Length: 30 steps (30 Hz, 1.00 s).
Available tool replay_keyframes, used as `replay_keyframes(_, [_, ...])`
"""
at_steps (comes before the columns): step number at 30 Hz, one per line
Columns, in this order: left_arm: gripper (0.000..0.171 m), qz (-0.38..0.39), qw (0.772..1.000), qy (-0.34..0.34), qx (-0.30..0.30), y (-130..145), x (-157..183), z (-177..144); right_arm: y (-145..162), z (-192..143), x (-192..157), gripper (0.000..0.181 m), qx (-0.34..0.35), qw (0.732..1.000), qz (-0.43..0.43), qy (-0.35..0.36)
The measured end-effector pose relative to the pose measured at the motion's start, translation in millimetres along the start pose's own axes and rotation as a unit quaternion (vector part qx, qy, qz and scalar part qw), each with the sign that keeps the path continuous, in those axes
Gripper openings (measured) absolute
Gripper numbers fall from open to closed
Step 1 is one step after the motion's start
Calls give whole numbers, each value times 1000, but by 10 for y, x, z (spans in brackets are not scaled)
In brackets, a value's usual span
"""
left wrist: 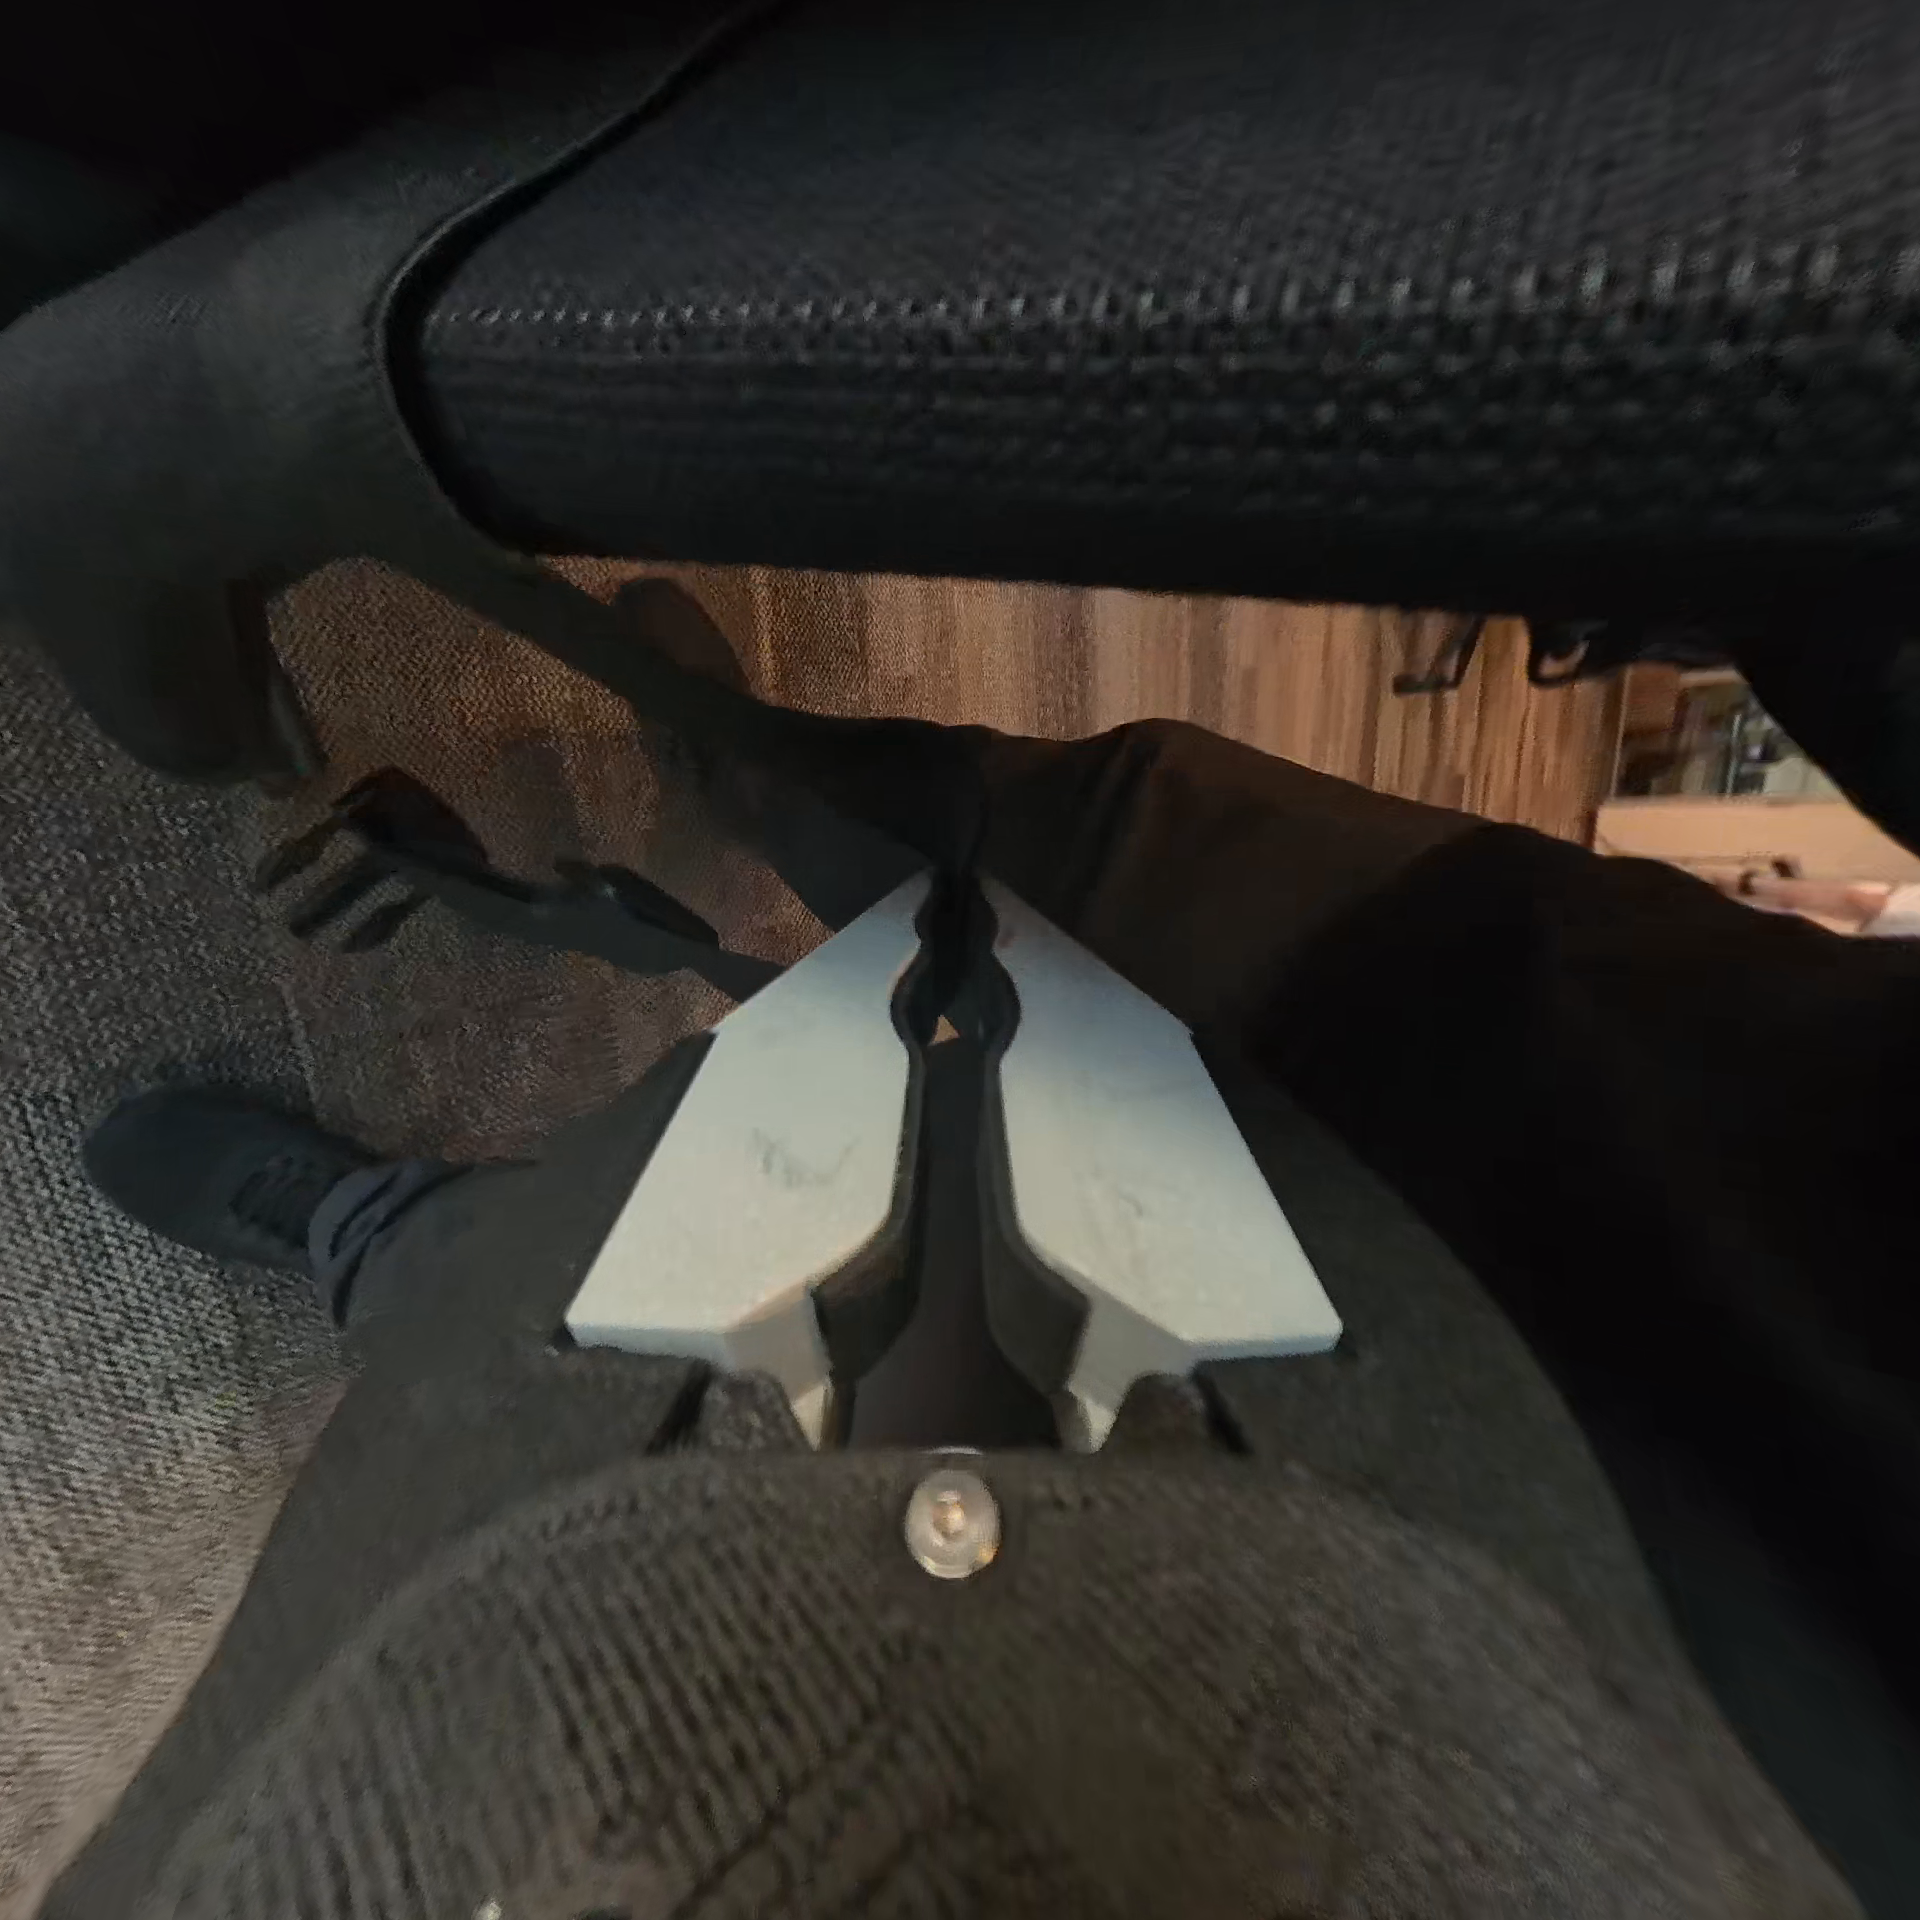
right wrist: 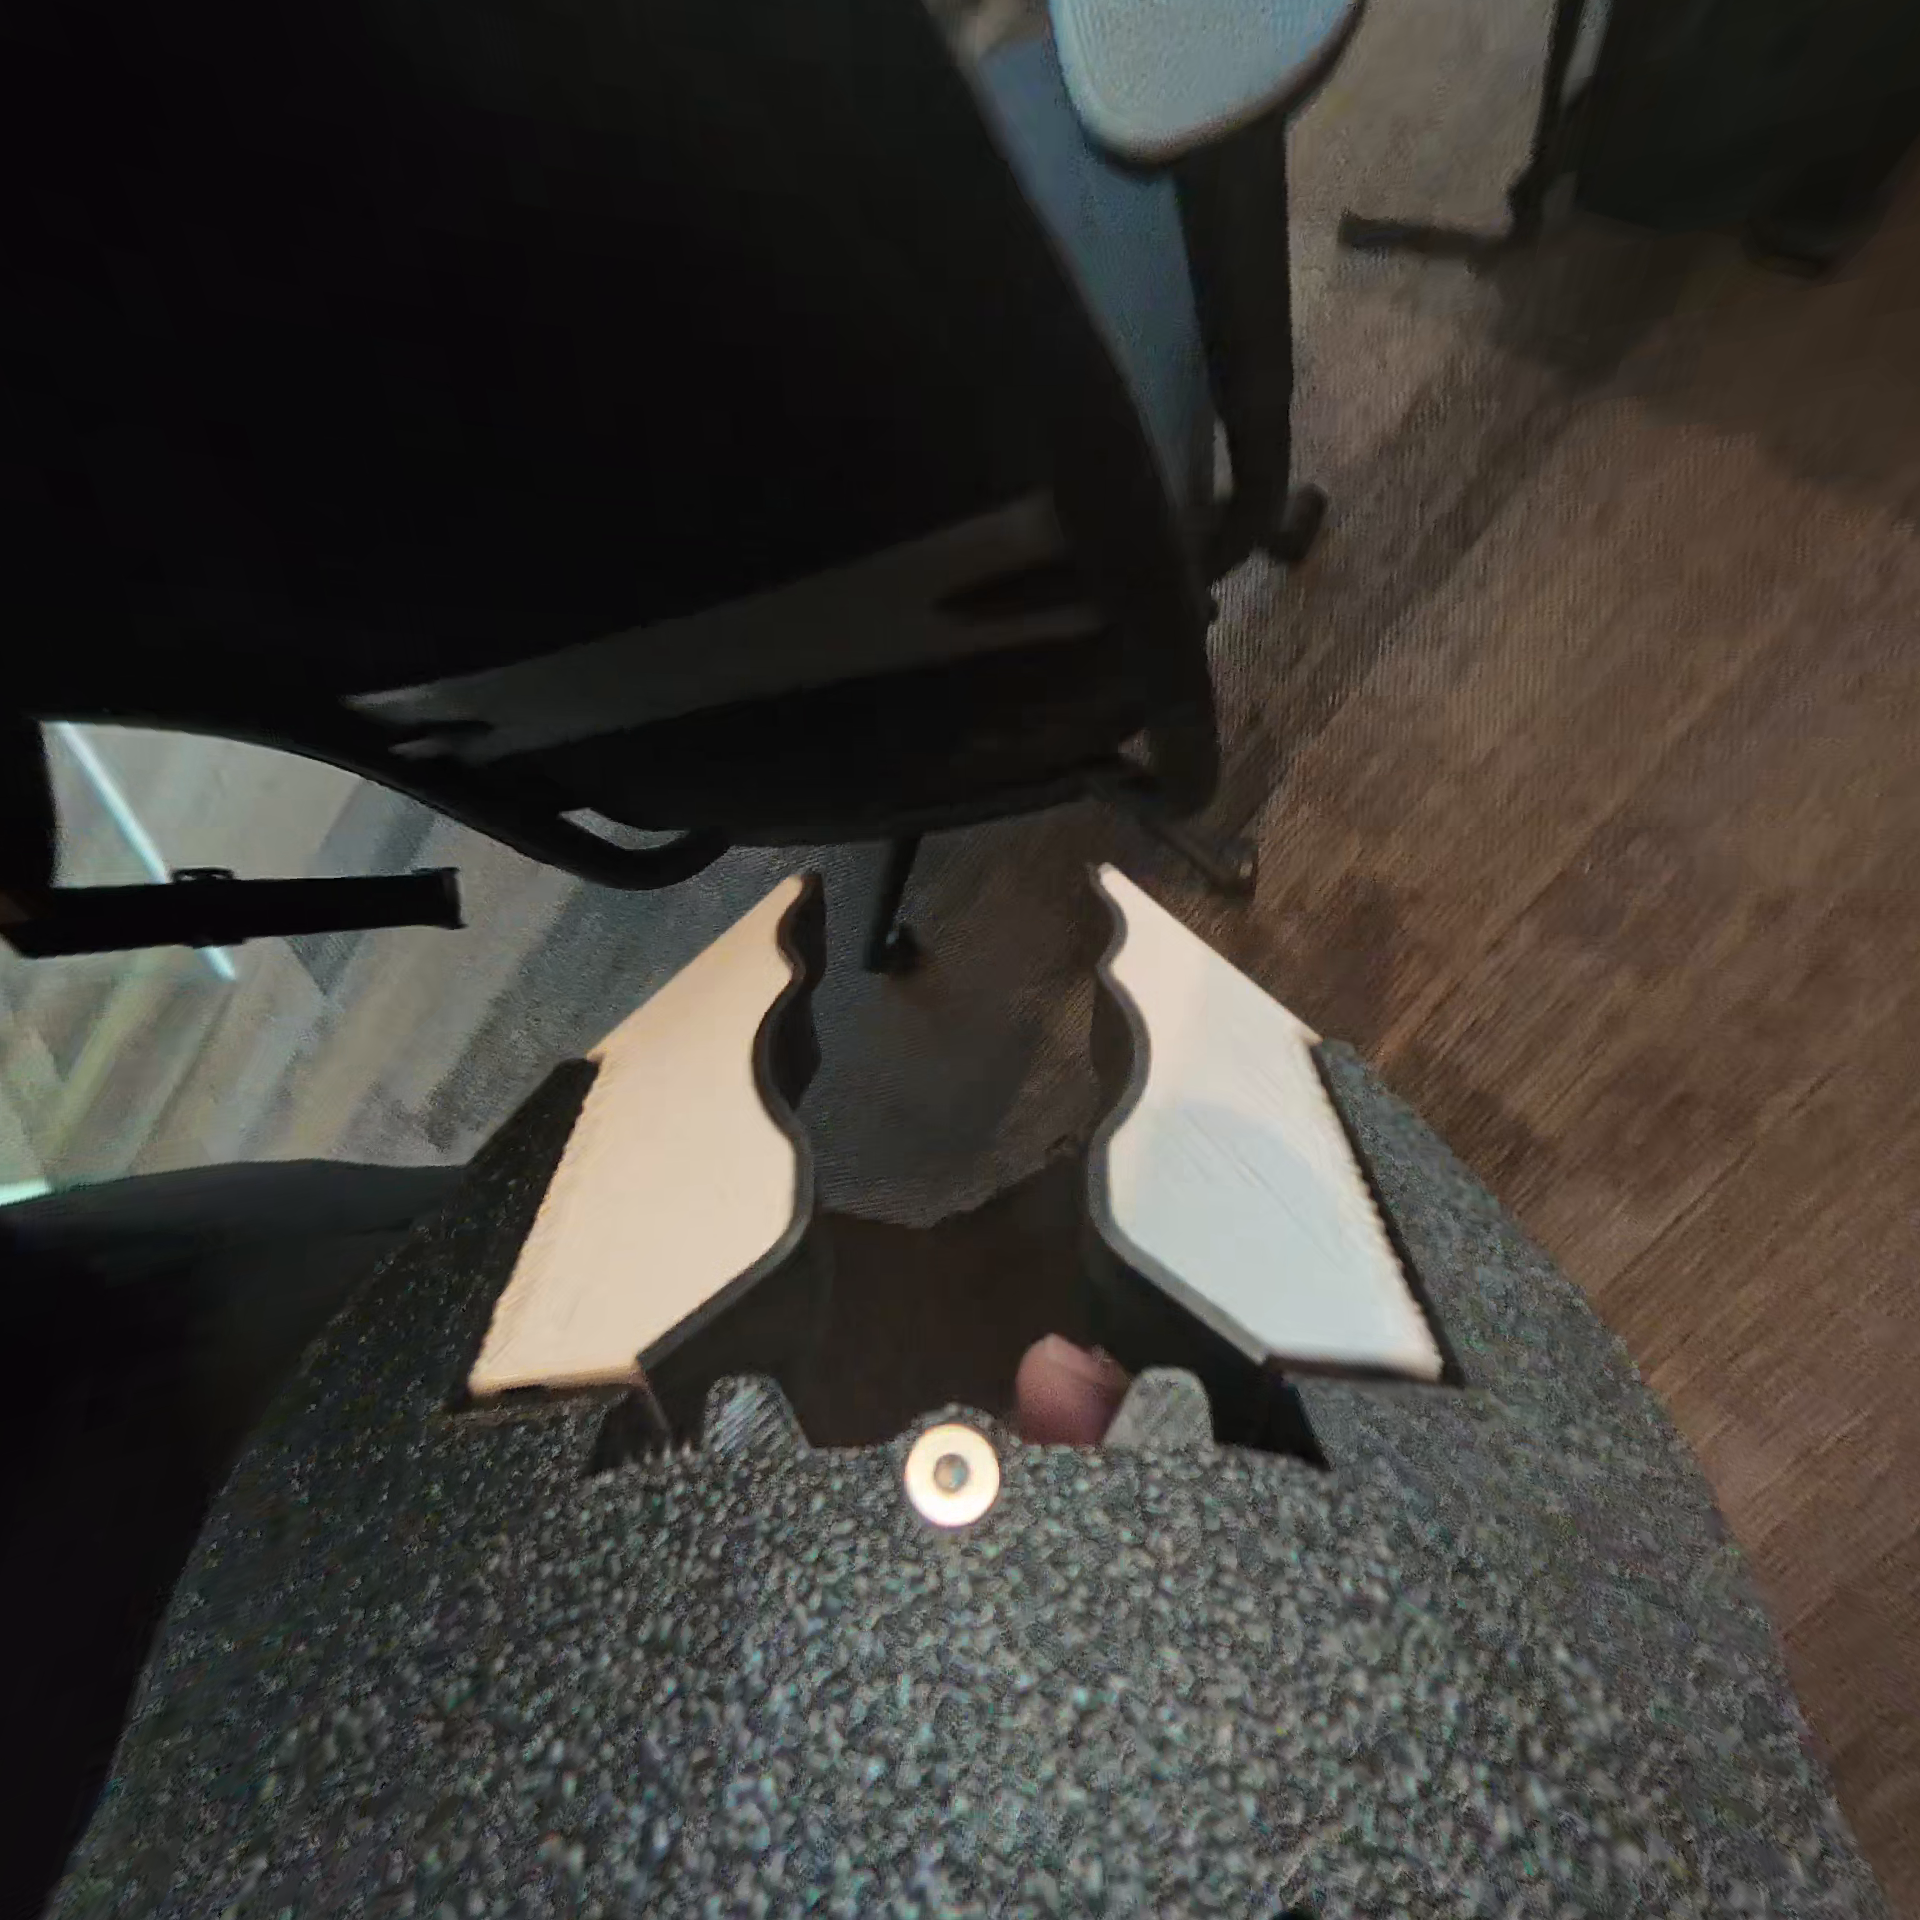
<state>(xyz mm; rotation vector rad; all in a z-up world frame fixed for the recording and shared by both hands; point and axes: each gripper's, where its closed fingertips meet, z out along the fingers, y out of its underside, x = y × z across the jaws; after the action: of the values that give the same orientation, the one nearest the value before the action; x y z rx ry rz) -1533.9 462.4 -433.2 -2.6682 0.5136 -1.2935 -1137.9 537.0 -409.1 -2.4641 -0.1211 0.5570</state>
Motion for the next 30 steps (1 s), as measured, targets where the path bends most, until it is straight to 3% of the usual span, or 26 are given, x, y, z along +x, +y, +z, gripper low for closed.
replay_keyframes(3, [0, -48, 998, -27, 19, -16, -7, 19, -291, 392, 425, 51, -24, 997, -57, -54])
replay_keyframes(7, [0, -118, 989, -82, 41, -31, -52, 124, -341, 766, 880, 49, -96, 981, -126, -114])
replay_keyframes(14, [0, -180, 970, -150, 56, -181, -99, 254, -834, 1105, 984, 45, -133, 945, -188, -231])
replay_keyframes(18, [0, -205, 962, -170, 62, -198, -125, 280, -1053, 1313, 689, 48, -182, 895, -220, -342])
replay_keyframes(22, [0, -223, 955, -182, 76, -195, -128, 270, -1264, 1381, 254, 45, -182, 821, -390, -375])
replay_keyframes(26, [0, -244, 946, -190, 100, -179, -143, 274, -1123, 1437, 118, 46, -262, 721, -488, -416])
replay_keyframes(30, [0, -259, 939, -192, 119, -188, -160, 286, -986, 1563, 55, 48, -313, 666, -511, -445])
